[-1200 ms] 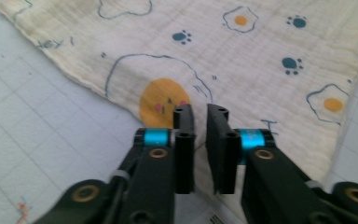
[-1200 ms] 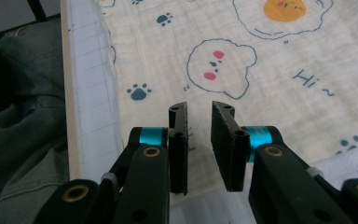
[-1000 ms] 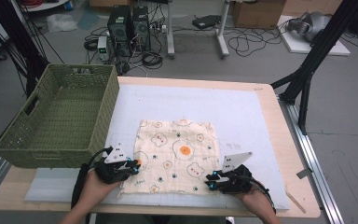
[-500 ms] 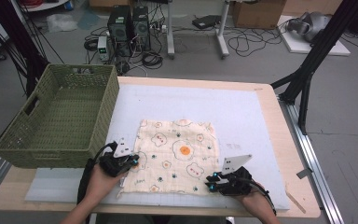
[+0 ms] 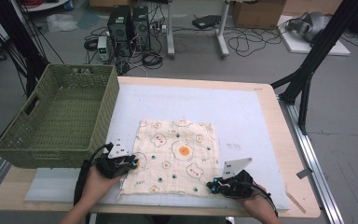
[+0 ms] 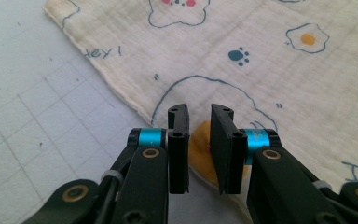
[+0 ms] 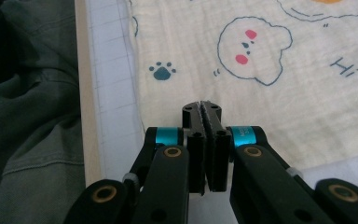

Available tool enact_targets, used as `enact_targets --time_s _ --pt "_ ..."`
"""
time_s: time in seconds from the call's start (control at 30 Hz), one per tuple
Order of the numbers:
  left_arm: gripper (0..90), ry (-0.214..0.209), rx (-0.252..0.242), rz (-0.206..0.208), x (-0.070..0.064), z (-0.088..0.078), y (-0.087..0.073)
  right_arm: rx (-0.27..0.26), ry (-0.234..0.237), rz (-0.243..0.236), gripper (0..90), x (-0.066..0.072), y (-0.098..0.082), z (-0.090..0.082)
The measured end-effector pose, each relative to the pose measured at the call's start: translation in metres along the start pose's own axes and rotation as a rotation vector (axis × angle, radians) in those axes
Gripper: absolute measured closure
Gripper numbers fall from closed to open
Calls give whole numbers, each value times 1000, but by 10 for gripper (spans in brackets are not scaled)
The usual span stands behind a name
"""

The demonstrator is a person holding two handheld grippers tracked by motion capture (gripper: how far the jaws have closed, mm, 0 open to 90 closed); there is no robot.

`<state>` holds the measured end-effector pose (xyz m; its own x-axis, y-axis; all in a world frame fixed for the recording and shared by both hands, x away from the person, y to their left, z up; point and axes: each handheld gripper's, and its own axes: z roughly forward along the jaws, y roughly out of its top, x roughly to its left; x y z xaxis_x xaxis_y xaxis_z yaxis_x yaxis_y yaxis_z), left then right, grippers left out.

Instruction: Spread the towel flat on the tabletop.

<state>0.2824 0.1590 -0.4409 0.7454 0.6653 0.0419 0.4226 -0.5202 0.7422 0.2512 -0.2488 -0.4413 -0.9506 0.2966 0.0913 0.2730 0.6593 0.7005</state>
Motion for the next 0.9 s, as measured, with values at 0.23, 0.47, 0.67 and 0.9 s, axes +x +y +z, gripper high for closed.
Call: enact_targets --time_s 0.23,0.47,0.67,0.9 --pt "783 -15 -2 8 -3 -9 -4 -17 44 10 887 0 -6 -11" --pt "725 -26 -84 -19 2 -12 5 -124 -24 75 728 -14 -1 -19" --pt "663 -47 -135 -47 7 -7 11 -182 -78 124 610 -31 6 -19" --pt "598 -60 -206 -66 11 -6 20 -229 -153 153 483 -47 14 -22"
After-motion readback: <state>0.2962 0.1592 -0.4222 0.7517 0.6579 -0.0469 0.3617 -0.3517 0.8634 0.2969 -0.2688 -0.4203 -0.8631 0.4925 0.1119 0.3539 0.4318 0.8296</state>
